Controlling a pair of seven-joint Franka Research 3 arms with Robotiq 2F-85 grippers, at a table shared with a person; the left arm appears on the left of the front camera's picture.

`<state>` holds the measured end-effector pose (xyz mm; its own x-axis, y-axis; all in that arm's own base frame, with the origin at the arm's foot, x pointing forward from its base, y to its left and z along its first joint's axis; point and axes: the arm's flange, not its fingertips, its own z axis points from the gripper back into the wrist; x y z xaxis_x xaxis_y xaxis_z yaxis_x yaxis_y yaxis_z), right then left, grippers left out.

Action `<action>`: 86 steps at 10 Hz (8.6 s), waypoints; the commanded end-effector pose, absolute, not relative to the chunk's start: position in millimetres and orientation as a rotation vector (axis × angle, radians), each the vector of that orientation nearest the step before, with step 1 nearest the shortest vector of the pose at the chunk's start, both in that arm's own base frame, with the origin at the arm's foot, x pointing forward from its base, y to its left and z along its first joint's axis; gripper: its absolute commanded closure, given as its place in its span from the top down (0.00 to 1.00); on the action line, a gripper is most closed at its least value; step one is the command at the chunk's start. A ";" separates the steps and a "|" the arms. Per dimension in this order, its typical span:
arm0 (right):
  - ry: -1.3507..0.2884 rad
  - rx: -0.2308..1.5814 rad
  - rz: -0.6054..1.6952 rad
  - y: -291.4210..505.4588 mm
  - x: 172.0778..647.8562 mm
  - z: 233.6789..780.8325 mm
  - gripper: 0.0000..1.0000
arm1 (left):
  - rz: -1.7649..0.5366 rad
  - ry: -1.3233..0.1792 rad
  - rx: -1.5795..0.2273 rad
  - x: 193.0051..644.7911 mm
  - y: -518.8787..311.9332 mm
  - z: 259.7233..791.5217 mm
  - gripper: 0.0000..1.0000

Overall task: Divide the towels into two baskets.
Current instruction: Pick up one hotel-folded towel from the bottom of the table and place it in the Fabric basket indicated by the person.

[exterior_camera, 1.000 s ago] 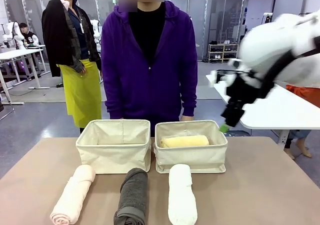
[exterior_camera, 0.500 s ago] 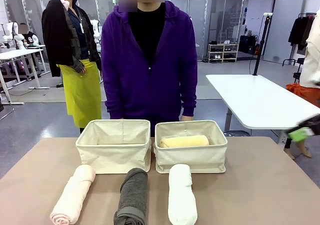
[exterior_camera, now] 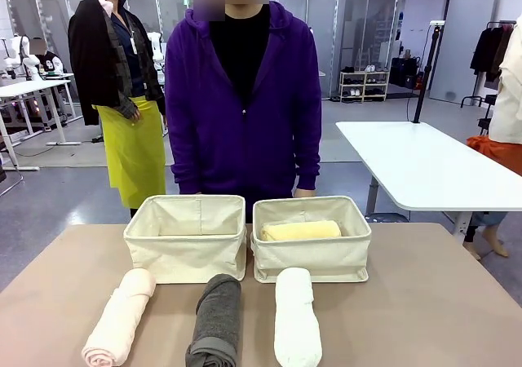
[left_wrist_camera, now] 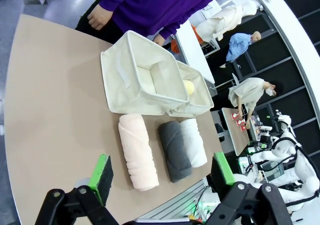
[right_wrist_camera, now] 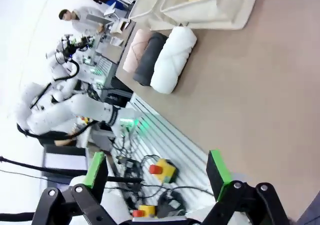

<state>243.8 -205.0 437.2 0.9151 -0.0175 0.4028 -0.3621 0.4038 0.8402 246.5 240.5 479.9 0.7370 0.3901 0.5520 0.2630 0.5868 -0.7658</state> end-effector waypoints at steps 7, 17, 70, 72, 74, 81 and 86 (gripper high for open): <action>-0.301 1.183 0.100 -206.4 217.8 412.2 1.00 | 0.076 -0.782 -0.983 244.2 241.5 481.3 1.00; -0.301 1.183 0.100 -206.4 217.8 412.2 1.00 | 0.076 -0.782 -0.983 244.2 241.5 481.3 1.00; -0.301 1.183 0.100 -206.4 217.8 412.2 1.00 | -0.209 -0.113 -0.239 379.2 -90.1 322.9 0.28; -0.301 1.183 0.100 -206.4 217.8 412.2 1.00 | -0.376 -0.104 -0.229 368.9 -97.1 348.7 0.40; -0.301 1.183 0.100 -206.4 217.8 412.2 1.00 | -0.614 -0.091 -0.197 357.3 -109.4 391.2 0.40; -0.301 1.183 0.100 -206.4 217.8 412.2 1.00 | -1.263 -0.423 0.232 342.3 -169.0 490.7 0.40; -0.301 1.183 0.100 -206.4 217.8 412.2 1.00 | -1.444 -0.474 0.435 419.0 -211.2 519.3 0.40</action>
<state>217.1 -207.2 410.1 0.9615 -0.0791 0.2633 -0.2147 0.3824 0.8987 405.3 -203.4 514.2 0.0877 -0.9943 0.0604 0.8133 0.1064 0.5721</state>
